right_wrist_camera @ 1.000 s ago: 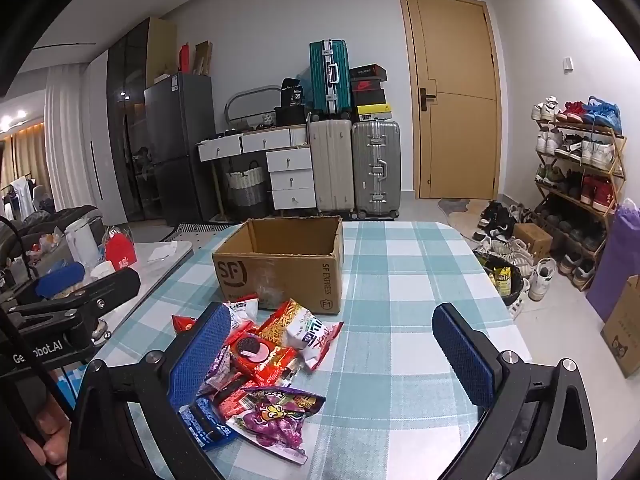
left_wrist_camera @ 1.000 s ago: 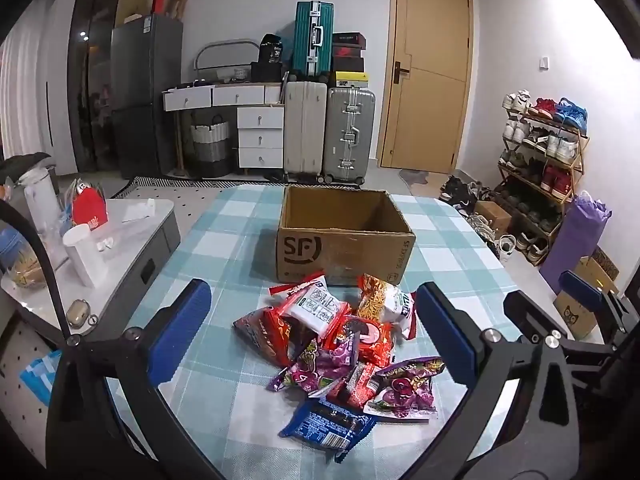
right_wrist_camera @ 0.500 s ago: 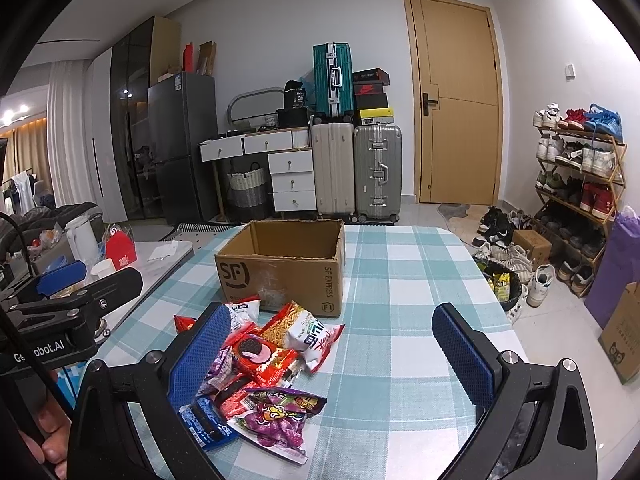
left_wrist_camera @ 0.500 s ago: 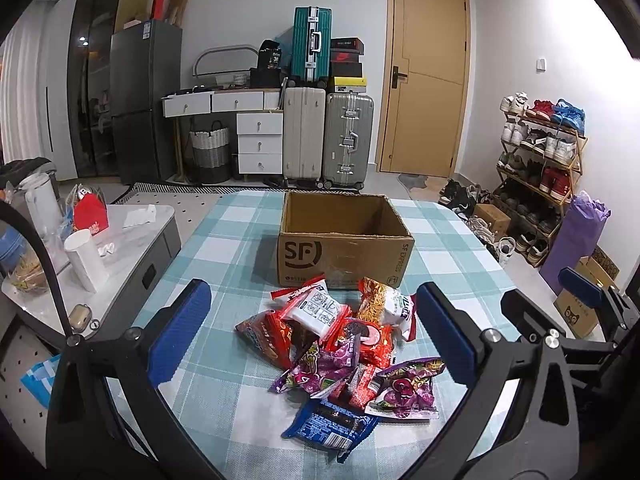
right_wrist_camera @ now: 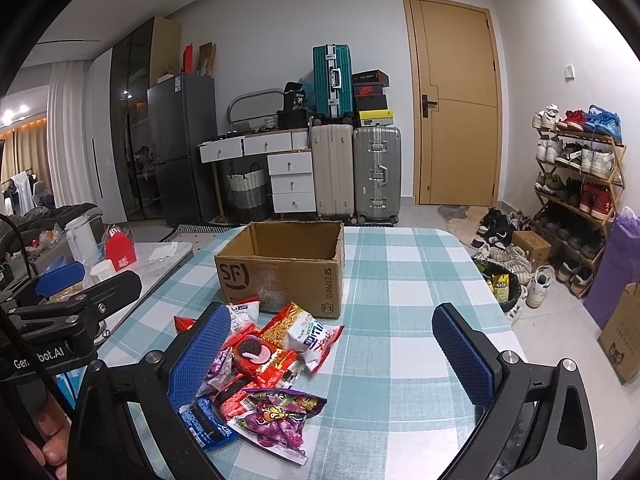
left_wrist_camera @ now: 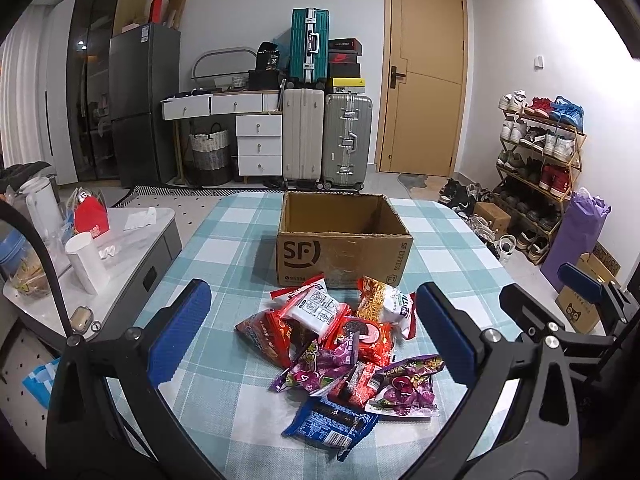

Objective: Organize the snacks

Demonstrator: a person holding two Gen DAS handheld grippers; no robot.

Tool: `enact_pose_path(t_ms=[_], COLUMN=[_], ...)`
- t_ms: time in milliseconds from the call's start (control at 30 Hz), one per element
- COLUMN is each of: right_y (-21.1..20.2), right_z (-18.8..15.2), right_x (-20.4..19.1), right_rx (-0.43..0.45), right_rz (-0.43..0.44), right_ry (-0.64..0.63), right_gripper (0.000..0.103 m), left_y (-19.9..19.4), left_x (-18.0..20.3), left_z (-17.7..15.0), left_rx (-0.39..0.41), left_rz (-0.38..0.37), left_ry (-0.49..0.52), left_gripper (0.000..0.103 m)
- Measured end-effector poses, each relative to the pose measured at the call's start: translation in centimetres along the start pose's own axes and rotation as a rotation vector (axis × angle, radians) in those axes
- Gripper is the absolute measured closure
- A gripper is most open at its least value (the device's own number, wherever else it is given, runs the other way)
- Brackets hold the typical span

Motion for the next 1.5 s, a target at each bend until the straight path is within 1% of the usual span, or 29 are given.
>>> enact_pose_path(t_ms=[600, 867, 967, 1100, 1200, 1333, 1500], right_y=[0.0, 0.1, 0.3, 0.4, 0.6, 1.1, 1.8], right_z=[-0.4, -0.7, -1.0, -1.3, -1.6, -2.1, -2.9], right_x=[0.1, 0.2, 0.4, 0.8, 1.0, 1.3, 1.8], right_rx=[-0.001, -0.005, -0.011, -0.016, -0.024, -0.041, -0.065], right_rz=[0.005, 0.006, 0.005, 0.004, 0.003, -0.001, 0.002], right_ry=[0.010, 0.014, 0.023, 0.030, 0.035, 0.035, 0.045], right_gripper=[0.000, 0.000, 0.000, 0.000, 0.000, 0.000, 0.000], left_y=[-0.2, 0.7, 1.3, 2.4, 3.3, 4.4, 5.9], left_x=[0.2, -0.4, -0.3, 0.0, 0.8, 2.0, 3.7], left_z=[-0.5, -1.2, -2.2, -4.3, -6.7, -9.8, -12.7], left_rx=[-0.002, -0.029, -0.052, -0.083, -0.116, -0.168, -0.206], left_rz=[0.006, -0.010, -0.033, -0.070, -0.114, -0.159, -0.180], left_ry=[0.000, -0.006, 0.009, 0.049, 0.102, 0.148, 0.214], left_gripper=[0.001, 0.001, 0.001, 0.001, 0.001, 0.001, 0.001])
Point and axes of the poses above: each gripper's, at about its wrist camera, not at the fingertips, and y roughly the way its jaws point, x to its right, z to its top, the point moved 9 cm from there along y, roughly the way its jaws point, and after that the axes turned 14 degrees about z, right-handed, at the moved point
